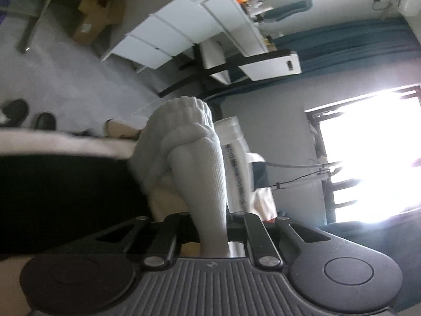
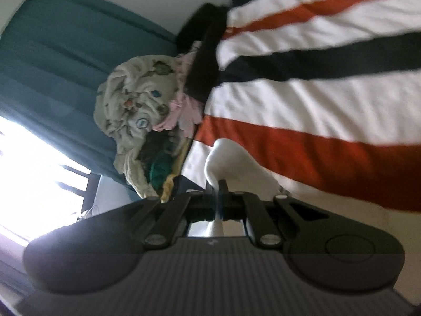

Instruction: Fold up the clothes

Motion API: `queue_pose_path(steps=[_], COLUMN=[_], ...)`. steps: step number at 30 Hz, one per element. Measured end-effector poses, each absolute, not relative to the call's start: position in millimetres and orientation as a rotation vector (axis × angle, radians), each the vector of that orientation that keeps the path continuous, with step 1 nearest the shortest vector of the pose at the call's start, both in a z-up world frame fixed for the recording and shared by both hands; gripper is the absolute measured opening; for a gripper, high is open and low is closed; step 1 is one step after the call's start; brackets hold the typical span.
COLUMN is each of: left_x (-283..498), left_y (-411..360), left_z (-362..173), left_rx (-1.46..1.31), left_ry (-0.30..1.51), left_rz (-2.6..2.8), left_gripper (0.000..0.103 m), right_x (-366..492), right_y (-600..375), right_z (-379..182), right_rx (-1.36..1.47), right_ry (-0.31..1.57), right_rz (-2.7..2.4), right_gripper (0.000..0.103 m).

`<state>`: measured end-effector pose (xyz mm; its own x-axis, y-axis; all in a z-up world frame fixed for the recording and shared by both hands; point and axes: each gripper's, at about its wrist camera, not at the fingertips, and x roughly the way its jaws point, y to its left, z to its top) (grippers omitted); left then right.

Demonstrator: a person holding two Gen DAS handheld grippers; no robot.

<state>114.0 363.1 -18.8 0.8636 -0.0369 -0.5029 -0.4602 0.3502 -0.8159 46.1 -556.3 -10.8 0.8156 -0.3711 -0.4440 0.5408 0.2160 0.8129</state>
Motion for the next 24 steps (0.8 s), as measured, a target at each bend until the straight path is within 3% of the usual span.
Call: queue_pose_path(steps=[7,17,24], left_x=[252,422,457], left_y=[334,308,287], left_z=[10,-49,-63], left_rx=[-1.03,-0.861,-0.737], left_ry=[0.489,0.601,0.666], left_rz=[0.315,0.414,0.424], left_gripper=[0.01,0.012,0.016], right_x=[187,346,370], right_y=[-552,-563,-564], right_z=[6,-88,-120], right_rx=[0.944,0.811,0.749], right_ry=[0.145,0.25,0.344], right_rz=[-0.728,-0.777,-0.753], right_gripper=[0.005,0.005,0.007])
